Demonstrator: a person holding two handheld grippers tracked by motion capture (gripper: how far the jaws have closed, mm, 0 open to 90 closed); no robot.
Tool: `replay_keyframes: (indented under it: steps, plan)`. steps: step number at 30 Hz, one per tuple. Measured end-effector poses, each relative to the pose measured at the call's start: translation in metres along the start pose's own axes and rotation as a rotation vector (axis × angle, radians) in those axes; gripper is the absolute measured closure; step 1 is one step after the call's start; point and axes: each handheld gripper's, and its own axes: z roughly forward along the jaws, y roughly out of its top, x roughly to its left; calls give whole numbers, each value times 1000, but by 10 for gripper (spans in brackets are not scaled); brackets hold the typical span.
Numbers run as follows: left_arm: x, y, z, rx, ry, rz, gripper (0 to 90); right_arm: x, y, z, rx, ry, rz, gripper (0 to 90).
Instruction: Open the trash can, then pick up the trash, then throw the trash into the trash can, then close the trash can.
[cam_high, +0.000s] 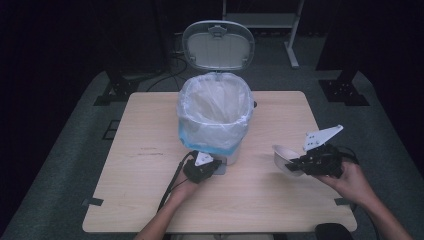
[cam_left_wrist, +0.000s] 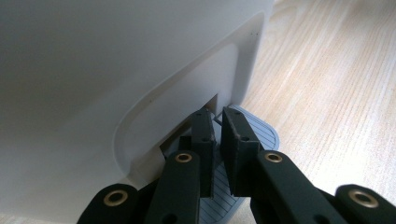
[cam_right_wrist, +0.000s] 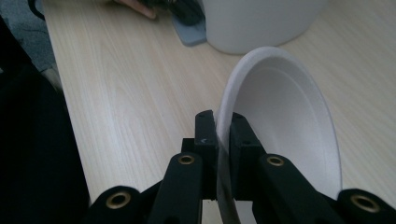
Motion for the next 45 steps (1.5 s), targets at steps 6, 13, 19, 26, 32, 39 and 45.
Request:
replay_keyframes:
  steps: [6,13,19,26,32,39,45]
  plan:
    - [0,0,0,-1,1,0,838,-1,17,-18,-26,4,-4,834]
    - [0,0,0,2,1,-1,839,-1,33,-37,-47,10,-10,834]
    - [0,0,0,3,-1,-6,839,-1,46,-50,-50,6,-29,833]
    - [0,0,0,4,-2,-6,839,2,69,-66,-71,-8,-66,833]
    - [0,0,0,5,-2,-5,839,3,90,-76,-83,-11,-87,833]
    - [0,0,0,5,-3,-6,839,4,114,-86,-93,0,-113,833]
    - [0,0,0,3,-2,-6,839,4,133,-89,-83,2,-123,833]
